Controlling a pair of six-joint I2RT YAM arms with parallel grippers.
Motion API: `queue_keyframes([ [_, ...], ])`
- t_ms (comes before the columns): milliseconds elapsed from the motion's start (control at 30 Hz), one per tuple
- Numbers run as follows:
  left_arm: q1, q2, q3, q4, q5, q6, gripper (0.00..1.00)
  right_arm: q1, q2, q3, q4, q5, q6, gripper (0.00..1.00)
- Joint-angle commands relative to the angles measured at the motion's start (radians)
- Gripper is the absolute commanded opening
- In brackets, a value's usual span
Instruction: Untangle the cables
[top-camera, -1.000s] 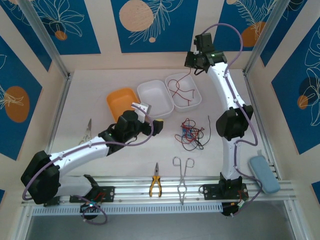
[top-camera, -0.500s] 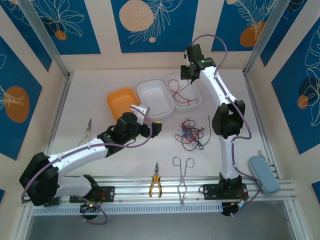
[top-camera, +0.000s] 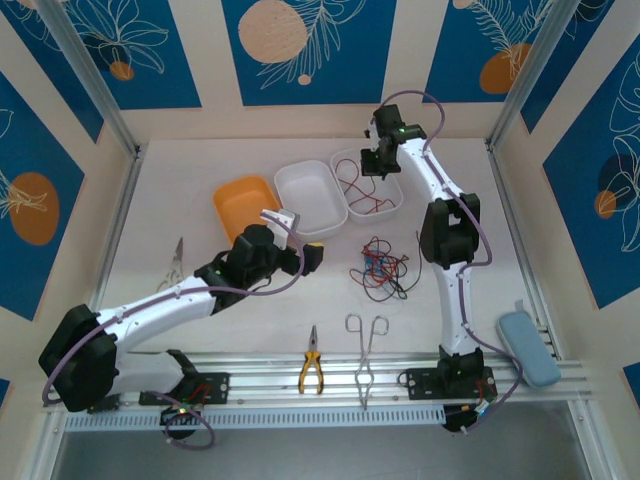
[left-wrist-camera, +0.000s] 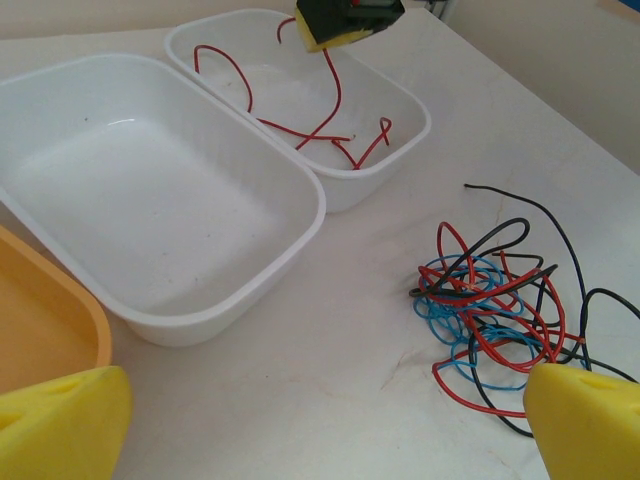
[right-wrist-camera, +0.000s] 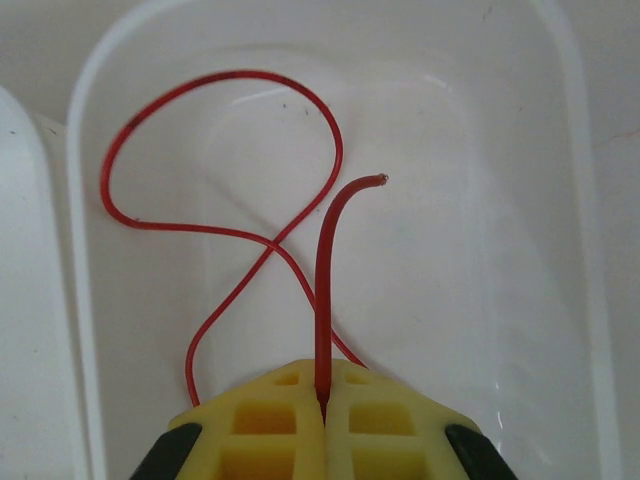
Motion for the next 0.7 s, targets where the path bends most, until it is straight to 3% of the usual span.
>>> queue_keyframes([
  [0,0.007,-0.003,-0.001,-0.002,-0.006,-0.003,1.00,-0.011,0.013,0.003,-0.032,-0.097,0.001,0.00],
  [267,0.008,0.002,0.000,-0.001,0.000,-0.005,1.00,-0.008,0.042,-0.007,-0.055,-0.093,0.007,0.03],
  [467,0.009,0.002,0.000,-0.004,0.004,-0.007,1.00,-0.005,0.043,0.017,-0.074,-0.086,0.030,0.20],
  [667,0.008,-0.003,-0.002,-0.006,0.003,-0.009,1.00,0.001,0.004,0.062,-0.099,-0.074,0.058,0.29],
])
